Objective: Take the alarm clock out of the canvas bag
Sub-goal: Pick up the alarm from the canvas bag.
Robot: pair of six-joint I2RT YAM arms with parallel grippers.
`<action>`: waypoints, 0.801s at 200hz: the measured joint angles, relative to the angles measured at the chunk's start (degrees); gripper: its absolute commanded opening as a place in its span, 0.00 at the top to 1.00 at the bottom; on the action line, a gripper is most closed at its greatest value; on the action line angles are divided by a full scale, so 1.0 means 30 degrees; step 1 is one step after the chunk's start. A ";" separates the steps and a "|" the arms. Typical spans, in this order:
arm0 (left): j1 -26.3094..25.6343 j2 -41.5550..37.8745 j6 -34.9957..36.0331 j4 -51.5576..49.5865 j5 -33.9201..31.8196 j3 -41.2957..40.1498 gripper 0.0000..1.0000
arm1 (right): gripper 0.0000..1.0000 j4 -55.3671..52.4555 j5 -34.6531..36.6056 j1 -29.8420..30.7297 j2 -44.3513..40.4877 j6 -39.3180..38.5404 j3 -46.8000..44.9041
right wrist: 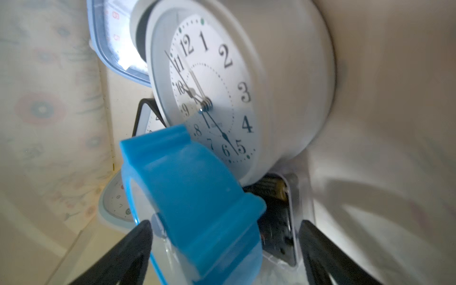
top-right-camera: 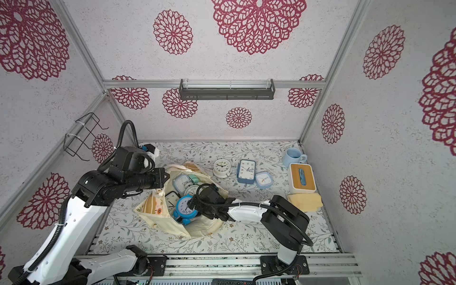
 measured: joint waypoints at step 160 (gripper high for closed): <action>0.0000 0.0000 0.0095 -0.0087 -0.0328 -0.0036 1.00 | 0.49 0.7737 -0.3191 -0.0503 0.2565 -0.0699 -0.0692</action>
